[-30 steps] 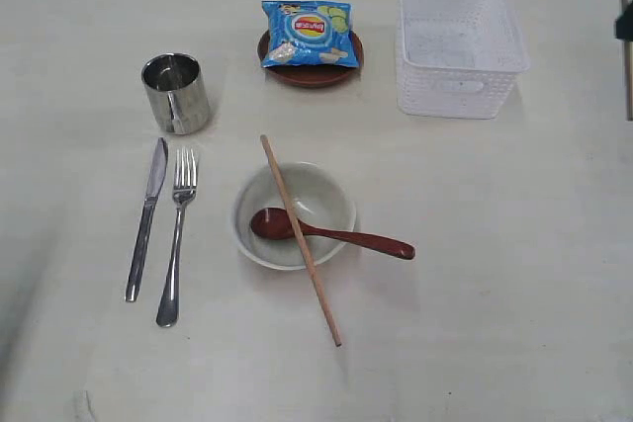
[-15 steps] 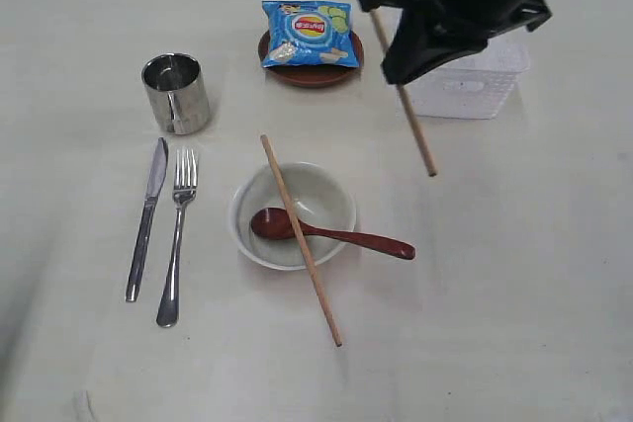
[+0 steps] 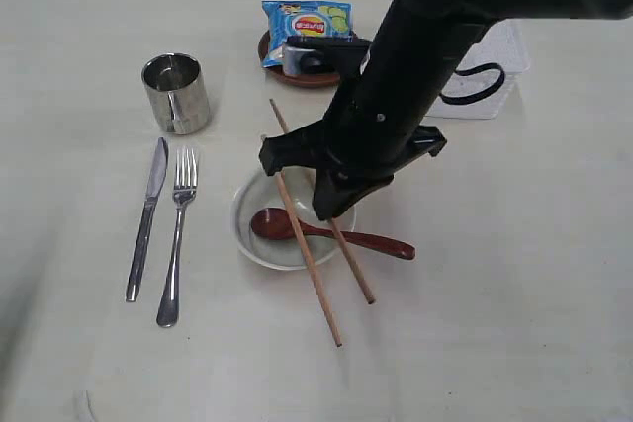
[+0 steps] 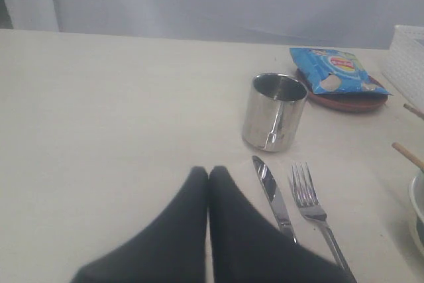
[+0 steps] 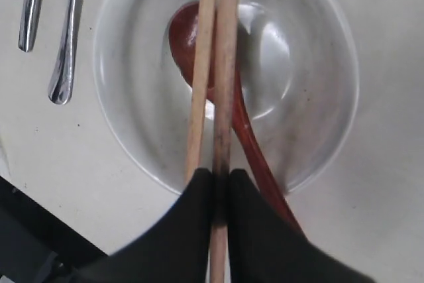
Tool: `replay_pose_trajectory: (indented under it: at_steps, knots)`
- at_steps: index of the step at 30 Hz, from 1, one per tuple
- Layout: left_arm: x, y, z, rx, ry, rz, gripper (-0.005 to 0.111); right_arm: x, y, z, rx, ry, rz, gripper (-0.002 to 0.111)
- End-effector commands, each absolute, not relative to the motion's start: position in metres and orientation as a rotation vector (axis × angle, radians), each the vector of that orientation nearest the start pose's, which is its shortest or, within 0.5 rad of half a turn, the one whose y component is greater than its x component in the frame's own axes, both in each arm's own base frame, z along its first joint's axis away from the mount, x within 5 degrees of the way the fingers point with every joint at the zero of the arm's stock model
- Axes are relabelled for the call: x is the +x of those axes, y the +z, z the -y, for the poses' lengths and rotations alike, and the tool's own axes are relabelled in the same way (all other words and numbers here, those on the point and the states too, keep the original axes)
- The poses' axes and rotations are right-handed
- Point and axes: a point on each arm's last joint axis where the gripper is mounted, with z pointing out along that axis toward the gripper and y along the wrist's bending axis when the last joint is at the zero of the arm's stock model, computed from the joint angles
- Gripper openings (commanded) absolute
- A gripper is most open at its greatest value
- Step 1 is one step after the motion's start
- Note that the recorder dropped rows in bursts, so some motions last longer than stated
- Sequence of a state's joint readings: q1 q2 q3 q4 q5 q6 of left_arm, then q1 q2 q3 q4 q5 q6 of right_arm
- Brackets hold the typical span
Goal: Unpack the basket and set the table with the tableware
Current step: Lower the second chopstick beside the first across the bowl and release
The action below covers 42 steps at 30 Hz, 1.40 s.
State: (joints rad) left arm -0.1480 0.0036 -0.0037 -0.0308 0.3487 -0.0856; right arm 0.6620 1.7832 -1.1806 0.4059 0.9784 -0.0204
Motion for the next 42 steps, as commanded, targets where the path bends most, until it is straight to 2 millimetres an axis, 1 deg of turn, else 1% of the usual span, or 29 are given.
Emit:
replay_pose_trajectory:
  at_steps: [1,9,15,23,31,36,37,40,42]
  knots:
    - [0.053,0.182,0.009,0.046,-0.195,-1.834,0.0,0.246,0.191,-0.234,-0.691,0.572,-3.058,-0.001]
    - [0.053,0.182,0.009,0.046,-0.195,-1.834,0.0,0.25,0.189,-0.237,-0.618,0.597,-3.042,-0.001]
    - [0.053,0.182,0.009,0.046,-0.195,-1.834,0.0,0.252,0.177,-0.239,-0.58,0.579,-3.081,-0.001]
    - [0.053,0.182,0.009,0.046,-0.195,-1.834,0.0,0.253,0.171,-0.239,-0.581,0.565,-3.103,-0.001]
    - [0.053,0.182,0.009,0.046,-0.195,-1.834,0.0,0.249,0.171,-0.237,-0.611,0.556,-3.142,0.0]
    - [0.053,0.182,0.009,0.046,-0.195,-1.834,0.0,0.248,0.171,-0.237,-0.649,0.562,-3.137,0.0]
    - [0.053,0.182,0.009,0.046,-0.195,-1.834,0.0,0.248,0.171,-0.238,-0.645,0.567,-3.138,0.001]
    - [0.053,0.182,0.009,0.046,-0.195,-1.834,0.0,0.248,0.171,-0.238,-0.645,0.567,-3.138,0.02]
    - [0.053,0.182,0.009,0.046,-0.195,-1.834,0.0,0.248,0.171,-0.238,-0.646,0.567,-3.14,0.03]
